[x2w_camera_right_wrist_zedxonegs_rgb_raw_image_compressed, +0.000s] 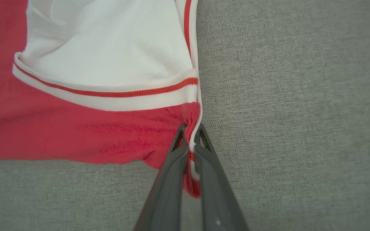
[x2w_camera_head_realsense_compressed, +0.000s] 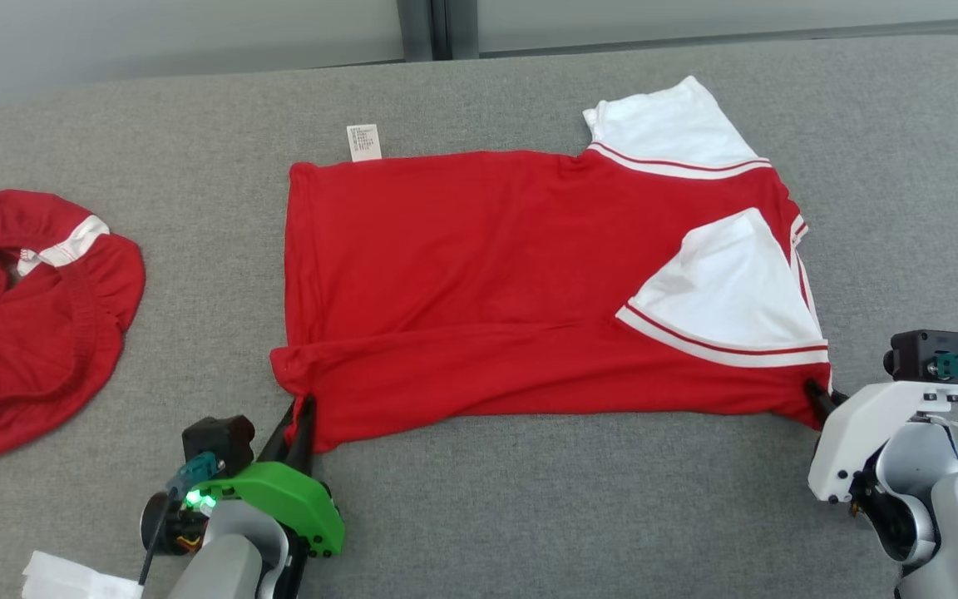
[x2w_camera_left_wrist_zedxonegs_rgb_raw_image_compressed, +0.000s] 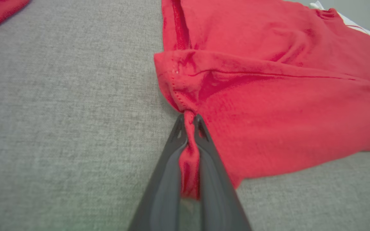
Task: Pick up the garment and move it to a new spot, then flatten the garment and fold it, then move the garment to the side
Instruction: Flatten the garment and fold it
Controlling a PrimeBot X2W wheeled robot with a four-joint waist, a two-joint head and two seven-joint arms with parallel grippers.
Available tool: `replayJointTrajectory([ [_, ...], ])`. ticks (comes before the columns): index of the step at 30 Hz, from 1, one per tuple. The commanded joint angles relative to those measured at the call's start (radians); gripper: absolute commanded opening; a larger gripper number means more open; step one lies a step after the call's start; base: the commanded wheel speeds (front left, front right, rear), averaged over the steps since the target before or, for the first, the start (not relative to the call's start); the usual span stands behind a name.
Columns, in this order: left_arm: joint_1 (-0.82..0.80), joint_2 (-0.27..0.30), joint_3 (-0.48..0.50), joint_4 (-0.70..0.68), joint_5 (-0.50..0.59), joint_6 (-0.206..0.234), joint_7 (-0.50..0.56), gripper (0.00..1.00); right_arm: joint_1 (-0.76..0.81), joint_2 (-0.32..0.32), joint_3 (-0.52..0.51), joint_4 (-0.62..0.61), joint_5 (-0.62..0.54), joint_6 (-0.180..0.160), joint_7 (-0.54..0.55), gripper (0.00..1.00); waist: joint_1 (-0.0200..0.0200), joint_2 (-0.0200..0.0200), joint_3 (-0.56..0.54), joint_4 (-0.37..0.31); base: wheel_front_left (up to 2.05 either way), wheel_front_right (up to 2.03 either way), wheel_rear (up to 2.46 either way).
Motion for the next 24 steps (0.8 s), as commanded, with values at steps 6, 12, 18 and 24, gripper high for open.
replayJointTrajectory([
  [6, 0.105, 0.031, 0.001, -0.063, -0.016, -0.004, 0.009, 0.0, 0.107, -0.02, -0.058, -0.106, 0.017, -0.002, 0.035, 0.0, 0.0, 0.0, -0.057, 0.031, 0.0, 0.0, 0.0],
  [12, 0.19, 0.042, -0.005, -0.179, -0.029, 0.012, 0.031, 0.0, 0.225, 0.019, -0.105, -0.232, 0.039, -0.002, 0.087, 0.0, 0.0, 0.0, -0.066, 0.039, 0.0, 0.0, 0.0],
  [18, 0.281, 0.051, -0.005, -0.303, -0.055, 0.027, 0.086, 0.2, 0.316, 0.062, -0.14, -0.3, 0.046, -0.002, 0.119, 0.2, 0.0, 0.0, -0.065, 0.034, 0.0, 0.0, 0.0],
  [24, 0.297, 0.072, -0.006, -0.368, -0.042, 0.074, 0.121, 1.0, 0.278, 0.061, -0.121, -0.266, 0.028, -0.002, 0.106, 1.0, 0.0, 0.0, -0.062, 0.026, 0.0, 0.0, 0.0],
])
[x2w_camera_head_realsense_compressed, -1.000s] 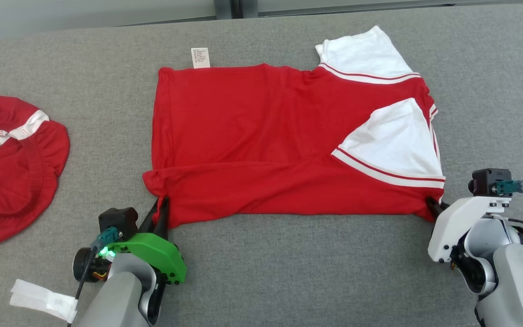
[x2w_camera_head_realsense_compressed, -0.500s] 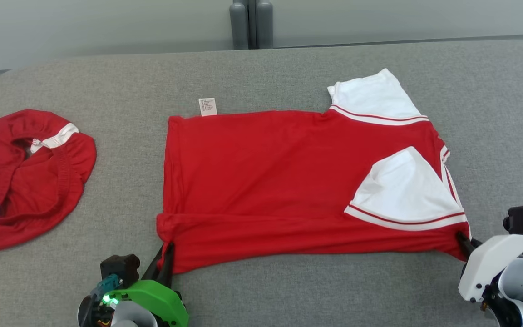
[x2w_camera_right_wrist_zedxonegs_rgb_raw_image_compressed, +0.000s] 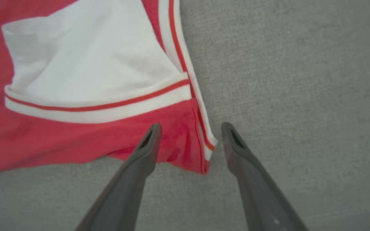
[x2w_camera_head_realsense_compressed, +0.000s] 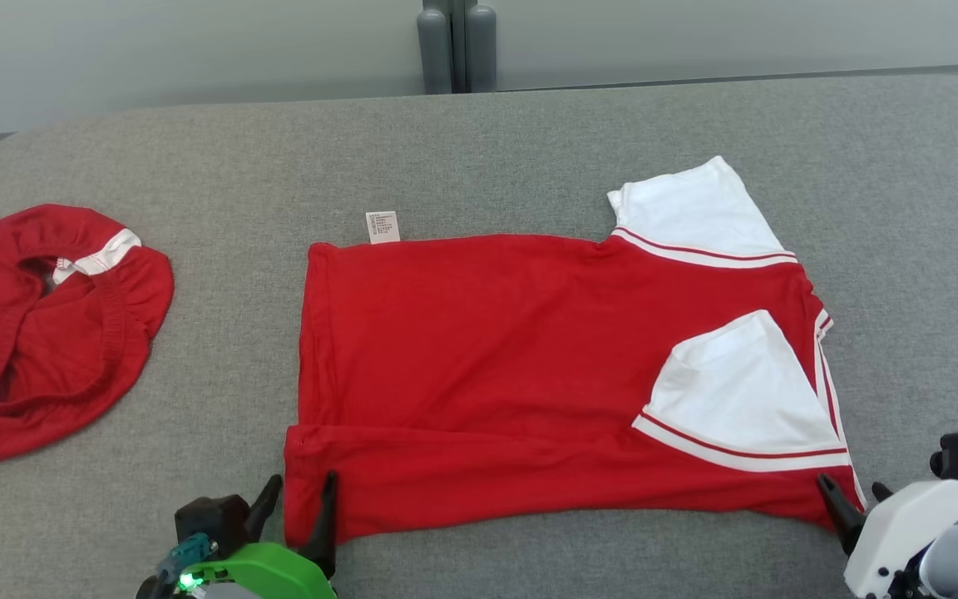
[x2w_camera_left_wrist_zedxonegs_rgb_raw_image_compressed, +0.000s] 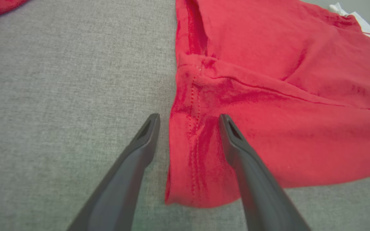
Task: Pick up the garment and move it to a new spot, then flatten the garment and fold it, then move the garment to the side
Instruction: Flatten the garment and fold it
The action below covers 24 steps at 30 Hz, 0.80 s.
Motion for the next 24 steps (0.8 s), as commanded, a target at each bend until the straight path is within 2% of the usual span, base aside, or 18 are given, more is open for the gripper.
replayJointTrajectory([
  [1, 0.004, 0.018, 0.008, -0.017, 0.003, 0.01, 0.009, 1.0, -0.033, -0.018, 0.003, -0.006, -0.009, -0.001, -0.007, 1.0, 0.0, 0.0, 0.0, 0.001, 0.0, 0.0, 0.0],
  [3, -0.008, 0.037, 0.016, -0.04, 0.004, 0.025, 0.027, 1.0, -0.055, -0.035, 0.006, -0.021, 0.004, -0.001, -0.003, 1.0, 0.0, 0.0, 0.002, 0.005, 0.0, 0.0, 0.0],
  [11, -0.142, 0.111, 0.013, -0.145, 0.009, 0.043, 0.237, 1.0, -0.244, -0.148, 0.013, -0.099, 0.03, -0.001, 0.087, 1.0, 0.0, 0.0, 0.044, 0.023, 0.0, 0.0, 0.0],
  [13, -0.205, 0.112, 0.008, -0.142, -0.003, 0.035, 0.294, 1.0, -0.315, -0.188, 0.032, -0.081, 0.007, -0.001, 0.118, 1.0, 0.0, 0.0, 0.069, 0.025, 0.0, 0.0, 0.0],
  [17, -0.379, 0.09, 0.006, -0.099, -0.021, 0.021, 0.376, 1.0, -0.495, -0.219, 0.093, -0.007, -0.028, -0.001, 0.142, 1.0, 0.0, 0.0, 0.145, 0.031, 0.0, 0.0, 0.0],
  [24, -0.625, 0.053, -0.04, 0.039, 0.01, 0.005, 0.48, 1.0, -0.756, -0.221, 0.164, 0.152, -0.029, -0.001, 0.114, 1.0, 0.0, 0.0, 0.276, 0.034, 0.0, 0.0, 0.0],
])
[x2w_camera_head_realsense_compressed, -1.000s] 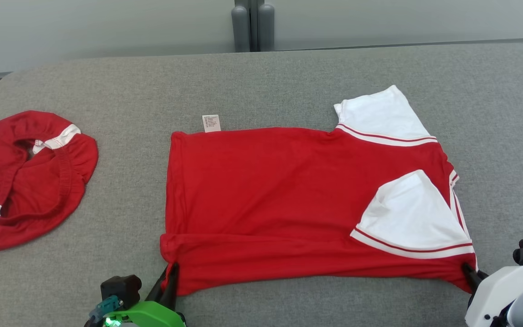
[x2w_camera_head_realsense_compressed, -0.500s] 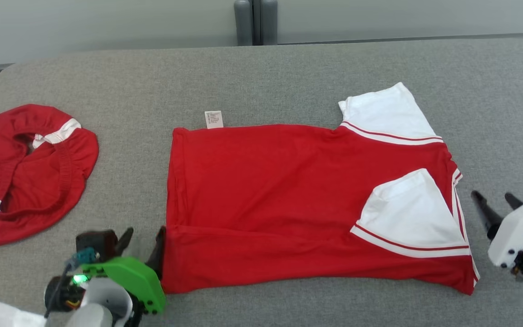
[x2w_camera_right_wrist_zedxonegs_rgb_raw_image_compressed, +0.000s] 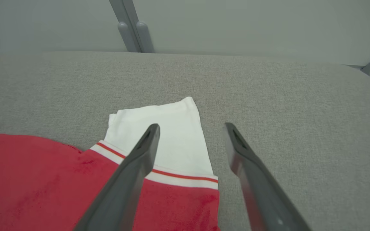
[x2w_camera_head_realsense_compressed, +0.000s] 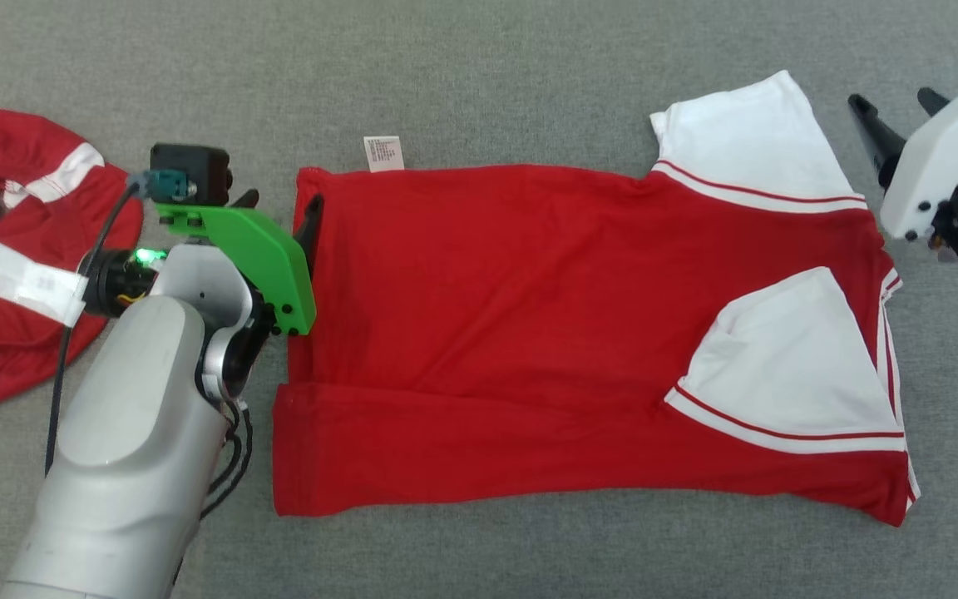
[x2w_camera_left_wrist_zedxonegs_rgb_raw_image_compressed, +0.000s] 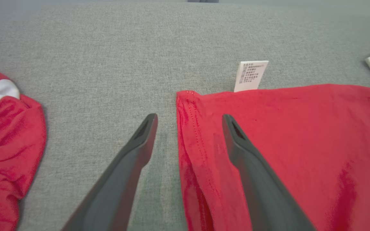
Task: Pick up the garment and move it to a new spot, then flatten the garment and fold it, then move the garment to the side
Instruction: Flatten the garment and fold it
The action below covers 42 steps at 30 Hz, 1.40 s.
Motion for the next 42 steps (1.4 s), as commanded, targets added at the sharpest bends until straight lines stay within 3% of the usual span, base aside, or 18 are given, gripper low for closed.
replayJointTrajectory([
  [1, -0.044, -0.001, -0.001, 0.019, 0.02, 0.005, 0.005, 1.0, -0.038, 0.003, 0.01, 0.023, 0.002, 0.0, -0.009, 1.0, 0.0, 0.0, 0.096, 0.003, 0.0, 0.0, 0.0],
  [11, -0.156, -0.042, -0.024, 0.164, 0.031, 0.004, -0.01, 1.0, -0.181, 0.0, 0.082, 0.152, 0.027, 0.0, -0.078, 1.0, 0.0, 0.0, 0.173, -0.008, 0.0, 0.0, 0.0],
  [17, -0.169, -0.086, -0.051, 0.207, 0.018, -0.022, -0.013, 1.0, -0.197, -0.038, 0.078, 0.191, 0.047, -0.001, -0.089, 1.0, 0.0, 0.0, 0.193, -0.003, 0.0, 0.0, 0.0],
  [23, -0.137, -0.09, -0.1, 0.229, 0.048, -0.004, 0.045, 1.0, -0.2, -0.077, 0.074, 0.186, 0.051, -0.001, -0.076, 1.0, 0.0, 0.0, 0.202, 0.012, 0.0, 0.0, 0.0],
  [25, -0.118, -0.088, -0.11, 0.221, 0.049, -0.002, 0.054, 0.64, -0.195, -0.088, 0.075, 0.177, 0.043, -0.001, -0.065, 1.0, 0.0, 0.0, 0.204, 0.02, 0.0, 0.0, 0.0],
  [26, -0.109, -0.086, -0.114, 0.211, 0.051, 0.0, 0.057, 0.2, -0.192, -0.095, 0.079, 0.172, 0.038, -0.001, -0.054, 1.0, 0.0, 0.0, 0.205, 0.024, 0.0, 0.0, 0.0],
  [27, -0.104, -0.085, -0.116, 0.203, 0.053, 0.002, 0.056, 0.0, -0.188, -0.103, 0.081, 0.168, 0.033, -0.001, -0.044, 1.0, 0.0, 0.0, 0.206, 0.029, 0.0, 0.0, 0.0],
  [32, -0.079, -0.075, -0.12, 0.16, 0.055, 0.014, 0.04, 0.0, -0.189, -0.143, 0.098, 0.144, 0.008, -0.001, -0.007, 1.0, 0.0, 0.0, 0.212, 0.054, 0.0, 0.0, 0.0],
  [42, -0.059, -0.094, -0.135, 0.094, 0.046, 0.02, -0.005, 0.0, -0.21, -0.141, 0.092, 0.232, 0.017, -0.001, 0.04, 1.0, 0.0, 0.0, 0.232, 0.101, 0.0, 0.0, 0.0],
])
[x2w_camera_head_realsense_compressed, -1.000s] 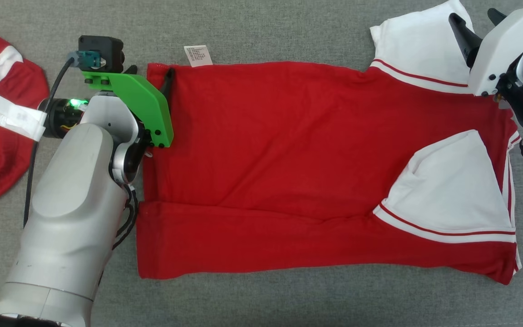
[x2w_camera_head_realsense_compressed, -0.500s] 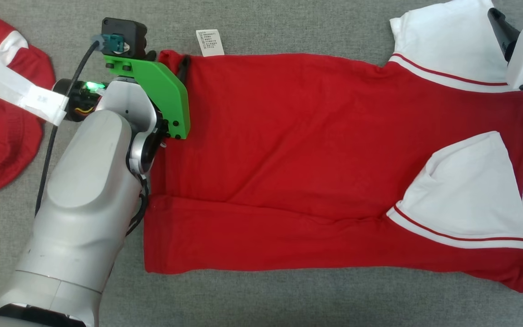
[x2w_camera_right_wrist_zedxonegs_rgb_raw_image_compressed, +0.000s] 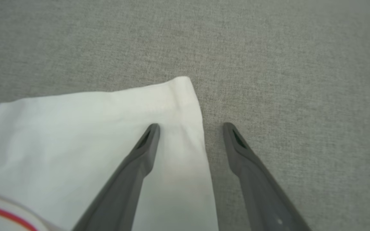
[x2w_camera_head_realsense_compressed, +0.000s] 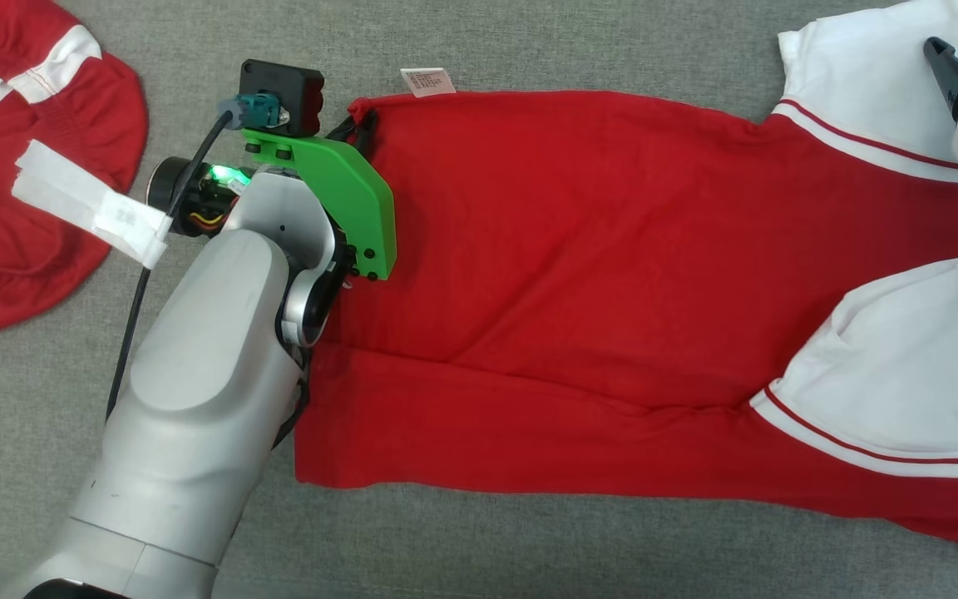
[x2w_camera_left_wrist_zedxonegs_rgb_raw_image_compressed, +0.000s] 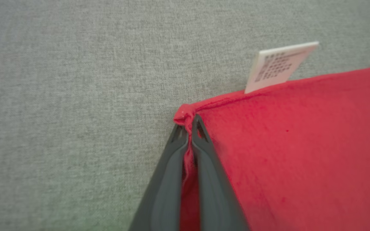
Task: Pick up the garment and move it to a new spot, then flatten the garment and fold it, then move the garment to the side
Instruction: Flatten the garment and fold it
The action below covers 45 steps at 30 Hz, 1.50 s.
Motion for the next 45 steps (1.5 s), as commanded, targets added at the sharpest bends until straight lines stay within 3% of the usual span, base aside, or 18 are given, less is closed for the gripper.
replayJointTrajectory([
  [1, 0.081, 0.0, -0.024, 0.041, 0.0, 0.004, 0.015, 0.0, -0.003, 0.006, 0.001, 0.021, 0.011, -0.001, 0.007, 1.0, 0.0, -0.0001, 0.008, 0.011, 0.0, 0.0, 0.0],
  [4, 0.074, -0.003, -0.028, 0.038, 0.001, 0.001, 0.0, 0.0, 0.009, 0.025, -0.004, 0.055, 0.026, -0.001, 0.008, 1.0, 0.0, -0.0001, 0.013, 0.015, 0.0, 0.0, 0.0],
  [5, 0.071, -0.004, -0.028, 0.038, 0.0, 0.0, -0.005, 0.0, 0.008, 0.04, -0.018, 0.067, 0.04, 0.0, 0.004, 0.95, 0.0, -0.0001, 0.014, 0.017, 0.0, 0.0, 0.0],
  [7, 0.061, -0.006, -0.022, 0.033, 0.006, 0.01, -0.034, 0.0, 0.009, 0.059, -0.026, 0.079, 0.047, 0.0, -0.007, 0.0, 0.0, -0.0001, 0.018, 0.017, 0.0, 0.0, 0.0],
  [11, 0.044, -0.004, -0.011, 0.037, 0.017, 0.023, -0.087, 0.0, 0.011, 0.054, -0.018, 0.088, 0.016, -0.001, -0.046, 0.0, 0.0, -0.0001, 0.02, 0.007, 0.0, 0.0, 0.0],
  [25, 0.021, 0.019, 0.024, 0.088, 0.031, 0.041, -0.313, 0.0, -0.013, 0.061, -0.043, 0.065, -0.022, -0.002, -0.387, 0.0, 0.0, -0.0001, -0.087, -0.039, 0.0, 0.0, 0.0],
  [35, 0.094, 0.036, 0.004, 0.096, 0.03, 0.01, -0.407, 0.0, 0.105, 0.058, 0.013, 0.047, 0.044, -0.002, -0.42, 0.0, 0.0, -0.0001, -0.192, -0.068, 0.0, 0.0, 0.0],
  [45, 0.264, 0.086, -0.035, 0.054, 0.031, -0.012, -0.464, 0.0, 0.398, 0.006, 0.083, -0.14, 0.164, -0.001, -0.369, 0.0, 0.0, -0.0001, -0.29, -0.09, 0.0, 0.0, 0.0],
])
